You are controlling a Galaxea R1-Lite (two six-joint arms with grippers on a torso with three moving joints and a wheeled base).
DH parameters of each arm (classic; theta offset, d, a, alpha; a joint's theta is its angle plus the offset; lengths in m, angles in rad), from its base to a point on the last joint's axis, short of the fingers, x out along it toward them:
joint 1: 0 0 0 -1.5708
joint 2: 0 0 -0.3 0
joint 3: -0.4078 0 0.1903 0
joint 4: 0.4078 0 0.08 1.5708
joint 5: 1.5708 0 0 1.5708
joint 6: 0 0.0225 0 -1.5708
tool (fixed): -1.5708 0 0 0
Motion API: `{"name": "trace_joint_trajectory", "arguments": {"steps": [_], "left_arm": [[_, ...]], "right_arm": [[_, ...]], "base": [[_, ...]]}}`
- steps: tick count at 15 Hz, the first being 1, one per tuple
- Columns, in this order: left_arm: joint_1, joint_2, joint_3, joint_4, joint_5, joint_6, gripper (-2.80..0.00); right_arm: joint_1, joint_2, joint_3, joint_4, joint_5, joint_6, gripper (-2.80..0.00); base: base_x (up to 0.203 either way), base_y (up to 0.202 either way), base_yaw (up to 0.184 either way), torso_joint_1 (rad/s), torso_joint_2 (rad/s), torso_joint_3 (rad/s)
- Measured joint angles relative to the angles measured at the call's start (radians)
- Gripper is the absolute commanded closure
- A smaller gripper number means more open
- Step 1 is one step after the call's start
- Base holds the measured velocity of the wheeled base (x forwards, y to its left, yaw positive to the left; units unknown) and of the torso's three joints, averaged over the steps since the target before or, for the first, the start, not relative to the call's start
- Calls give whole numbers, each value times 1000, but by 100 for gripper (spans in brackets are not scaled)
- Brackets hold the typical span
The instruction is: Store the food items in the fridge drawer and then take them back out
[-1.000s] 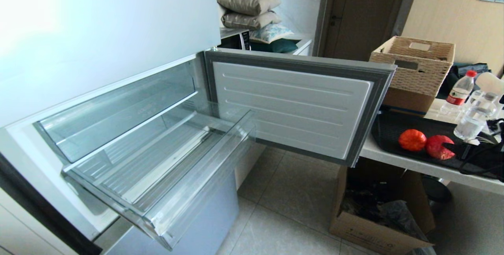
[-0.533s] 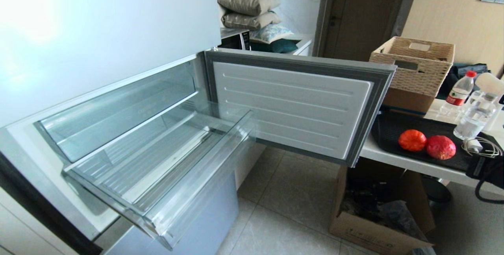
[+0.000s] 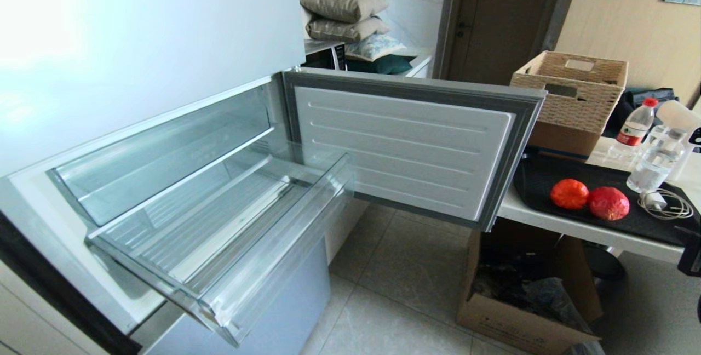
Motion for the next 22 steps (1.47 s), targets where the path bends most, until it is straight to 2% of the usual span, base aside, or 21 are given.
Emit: {"name": "trace_joint_trajectory", "arguments": {"steps": [5,10,16,22], "left_arm": [[0,0,0,0,0,0,0],[0,0,0,0,0,0,0],[0,0,0,0,0,0,0],[0,0,0,0,0,0,0]], "right_arm": [[4,-97,45,2,6,-37,0],[4,-124,60,2,4,-37,0],[4,-108,61,6,6,-37,0],[4,-4,67,5,4,-39,0]], "base": [[2,-4,160,1,3,1],[1,-9,175,0,2,1],[-1,-10,175,3,1,3],[0,-9,171,2,2,2]]}}
